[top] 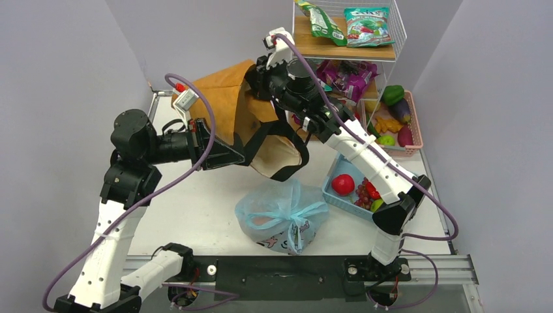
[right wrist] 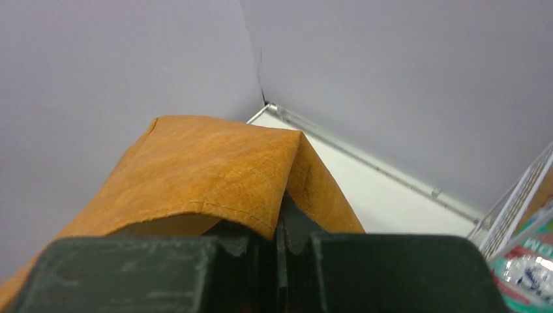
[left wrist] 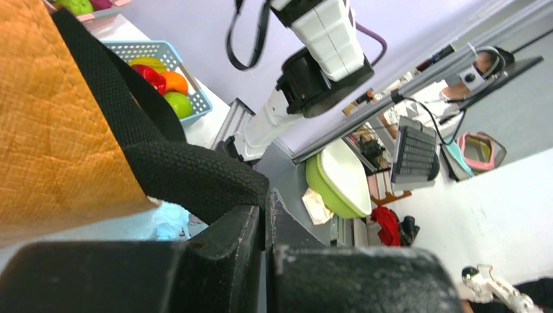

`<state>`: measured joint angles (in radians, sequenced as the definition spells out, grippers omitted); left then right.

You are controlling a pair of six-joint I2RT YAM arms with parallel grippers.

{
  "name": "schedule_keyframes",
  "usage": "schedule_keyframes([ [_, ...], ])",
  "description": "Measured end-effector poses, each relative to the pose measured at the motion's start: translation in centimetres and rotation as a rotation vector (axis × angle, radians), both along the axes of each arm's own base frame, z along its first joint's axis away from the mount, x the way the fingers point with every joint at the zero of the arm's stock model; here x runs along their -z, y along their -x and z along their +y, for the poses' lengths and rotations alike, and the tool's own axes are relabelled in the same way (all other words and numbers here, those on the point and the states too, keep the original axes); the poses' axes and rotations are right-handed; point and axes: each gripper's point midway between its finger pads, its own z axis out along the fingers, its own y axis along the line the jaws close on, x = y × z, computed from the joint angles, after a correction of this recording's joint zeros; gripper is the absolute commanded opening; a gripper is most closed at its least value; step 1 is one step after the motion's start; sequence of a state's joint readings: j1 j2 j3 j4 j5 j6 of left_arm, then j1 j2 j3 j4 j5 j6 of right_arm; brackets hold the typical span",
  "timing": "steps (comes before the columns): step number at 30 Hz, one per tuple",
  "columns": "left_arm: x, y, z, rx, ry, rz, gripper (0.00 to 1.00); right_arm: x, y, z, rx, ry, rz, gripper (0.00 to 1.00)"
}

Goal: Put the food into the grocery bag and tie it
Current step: Adjust the grocery bag at the center of the board.

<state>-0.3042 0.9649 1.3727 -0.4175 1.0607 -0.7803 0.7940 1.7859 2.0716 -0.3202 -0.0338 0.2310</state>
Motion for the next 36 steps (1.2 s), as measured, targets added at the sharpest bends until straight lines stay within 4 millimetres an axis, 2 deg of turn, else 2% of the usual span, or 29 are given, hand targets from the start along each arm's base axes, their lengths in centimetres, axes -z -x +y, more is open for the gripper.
schedule_keyframes([
  [4,0.1,1.7,0.3,0.067,0.018,-0.018,0.0,-2.0,-0.2,0.3,-0.028,-0.002,-0.116,0.0],
  [13,-0.1,3.4,1.3,0.071,0.009,-0.107,0.05,-3.4,0.9,-0.4,-0.067,0.011,-0.187,0.0],
  [14,-0.1,3.4,1.4,0.068,0.003,-0.11,0.07,-3.8,1.2,-0.5,-0.069,0.005,-0.194,0.0],
  [15,-0.1,3.3,1.4,0.062,-0.003,-0.115,0.19,-4.2,1.4,-0.7,-0.07,0.0,-0.199,0.0],
  [16,-0.2,3.0,1.5,0.046,-0.014,-0.119,0.37,-4.7,1.6,-1.0,-0.069,-0.006,-0.206,0.0],
  [18,-0.2,1.8,1.7,-0.017,-0.051,-0.134,0.54,-5.5,2.2,-1.4,-0.067,-0.019,-0.217,0.0],
  [22,0.1,-1.8,3.5,-0.274,-0.184,-0.124,0.66,-6.6,3.6,-1.7,-0.07,-0.032,-0.224,0.0],
  [25,-0.1,-3.8,5.8,-0.472,-0.282,-0.128,0.68,-6.4,4.7,-1.3,-0.076,-0.021,-0.211,0.0],
  [28,-1.1,-4.4,8.3,-0.633,-0.338,-0.15,0.7,-6.1,5.0,-1.1,-0.064,0.0,-0.188,0.0],
  [30,-2.0,-4.4,9.7,-0.717,-0.352,-0.168,0.72,-6.5,5.0,-1.1,-0.041,0.009,-0.178,0.0],
  [33,-3.2,-3.7,10.3,-0.753,-0.335,-0.202,0.74,-7.4,5.0,-0.8,-0.008,0.014,-0.181,0.0],
  [36,-3.4,-3.2,10.6,-0.768,-0.327,-0.216,0.74,-7.6,5.1,-0.9,0.036,0.042,-0.184,0.0],
])
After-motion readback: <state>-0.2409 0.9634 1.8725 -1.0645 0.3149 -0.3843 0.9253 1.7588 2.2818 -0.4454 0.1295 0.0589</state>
